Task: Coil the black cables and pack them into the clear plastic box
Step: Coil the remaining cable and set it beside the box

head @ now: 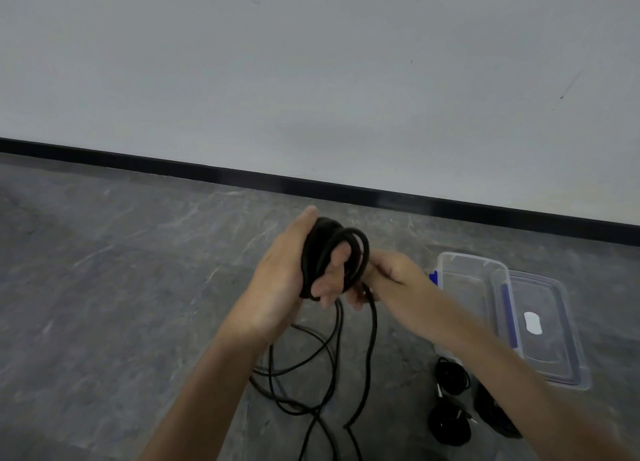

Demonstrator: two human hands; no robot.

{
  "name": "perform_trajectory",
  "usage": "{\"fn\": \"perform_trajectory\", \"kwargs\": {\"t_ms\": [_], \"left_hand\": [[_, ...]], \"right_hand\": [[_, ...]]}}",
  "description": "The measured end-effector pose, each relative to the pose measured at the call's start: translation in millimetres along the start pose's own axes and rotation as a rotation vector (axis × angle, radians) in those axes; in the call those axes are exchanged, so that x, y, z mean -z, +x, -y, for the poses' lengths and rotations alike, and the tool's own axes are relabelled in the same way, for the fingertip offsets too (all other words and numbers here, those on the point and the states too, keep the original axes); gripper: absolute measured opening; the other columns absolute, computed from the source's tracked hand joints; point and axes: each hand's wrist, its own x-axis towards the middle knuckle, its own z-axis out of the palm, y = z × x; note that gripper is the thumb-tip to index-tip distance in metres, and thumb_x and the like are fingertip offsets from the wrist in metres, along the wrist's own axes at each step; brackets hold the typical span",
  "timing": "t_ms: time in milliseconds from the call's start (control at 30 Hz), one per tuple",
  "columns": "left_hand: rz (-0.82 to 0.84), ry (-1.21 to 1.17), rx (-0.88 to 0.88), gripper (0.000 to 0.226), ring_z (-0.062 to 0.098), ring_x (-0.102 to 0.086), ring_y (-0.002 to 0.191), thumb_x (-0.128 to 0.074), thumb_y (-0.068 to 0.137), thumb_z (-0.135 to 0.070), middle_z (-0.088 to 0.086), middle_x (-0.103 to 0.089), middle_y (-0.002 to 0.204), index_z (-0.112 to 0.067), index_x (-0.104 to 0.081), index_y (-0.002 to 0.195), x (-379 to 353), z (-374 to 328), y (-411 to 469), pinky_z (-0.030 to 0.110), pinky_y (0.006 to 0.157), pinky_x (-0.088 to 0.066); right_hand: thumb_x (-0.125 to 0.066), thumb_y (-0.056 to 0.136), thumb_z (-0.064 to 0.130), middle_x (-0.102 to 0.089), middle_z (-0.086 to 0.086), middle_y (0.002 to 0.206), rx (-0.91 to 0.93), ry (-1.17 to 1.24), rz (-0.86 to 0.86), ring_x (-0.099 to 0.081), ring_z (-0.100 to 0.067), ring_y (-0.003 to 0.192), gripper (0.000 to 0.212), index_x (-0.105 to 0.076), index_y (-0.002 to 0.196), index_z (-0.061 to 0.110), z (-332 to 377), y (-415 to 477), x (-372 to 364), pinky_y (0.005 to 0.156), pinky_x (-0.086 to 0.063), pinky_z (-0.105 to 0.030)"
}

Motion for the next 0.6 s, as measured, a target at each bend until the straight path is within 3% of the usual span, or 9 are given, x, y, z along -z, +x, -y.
{"fn": "perform_trajectory", "kwargs": {"t_ms": [100, 200, 367, 500, 600], "left_hand": [[-0.146, -0.098, -0.067, 0.069, 0.013, -0.034, 0.039, -0.013, 0.097, -0.054, -0.005, -0.033, 0.040, -0.021, -0.055, 0.054, 4.0, -1.4, 3.7, 0.018, 0.052, -0.039], [-0.231, -0.041, -0.143, 0.066, 0.012, -0.039, 0.044, -0.014, 0.088, -0.063, -0.007, -0.037, 0.045, -0.017, -0.055, 0.067, 7.7, 0.6, 4.9, 0.018, 0.055, -0.041], [-0.276, 0.020, -0.245, 0.046, 0.010, -0.044, 0.049, -0.033, 0.090, -0.055, -0.006, -0.042, 0.051, -0.014, -0.051, 0.077, 4.0, 3.1, 2.5, 0.018, 0.054, -0.042], [-0.321, 0.073, -0.279, 0.043, 0.013, -0.044, 0.055, -0.035, 0.099, -0.048, -0.006, -0.045, 0.055, -0.015, -0.052, 0.076, 3.3, 8.6, 3.7, 0.022, 0.060, -0.043], [-0.348, 0.156, -0.304, 0.040, 0.014, -0.046, 0.058, -0.034, 0.097, -0.045, -0.006, -0.048, 0.058, -0.015, -0.052, 0.079, 2.3, 11.3, 5.0, 0.021, 0.057, -0.043]], "right_hand": [[-0.037, 0.103, 0.020, -0.057, 0.005, 0.066, -0.066, -0.094, -0.034, -0.051, -0.002, 0.055, 0.024, -0.060, 0.098, 0.018, -0.6, -1.3, -7.4, 0.056, -0.041, -0.018], [-0.036, 0.103, 0.018, -0.050, 0.008, 0.060, -0.067, -0.124, -0.108, -0.043, 0.001, 0.051, 0.023, -0.059, 0.101, 0.019, 4.2, -0.4, -16.3, 0.051, -0.035, -0.013], [-0.039, 0.102, 0.020, -0.051, 0.010, 0.055, -0.059, -0.187, -0.077, -0.041, -0.003, 0.049, 0.023, -0.061, 0.096, 0.020, 11.7, 0.4, -25.9, 0.049, -0.033, -0.015], [-0.040, 0.102, 0.015, -0.053, 0.006, 0.059, -0.132, -0.011, 0.014, -0.040, -0.006, 0.046, 0.020, -0.059, 0.106, 0.015, 18.9, -4.2, -29.0, 0.047, -0.033, -0.019], [-0.041, 0.102, 0.013, -0.052, 0.000, 0.064, -0.210, 0.169, 0.110, -0.044, -0.009, 0.050, 0.029, -0.056, 0.120, 0.031, 23.4, -7.4, -29.2, 0.052, -0.039, -0.024]]}}
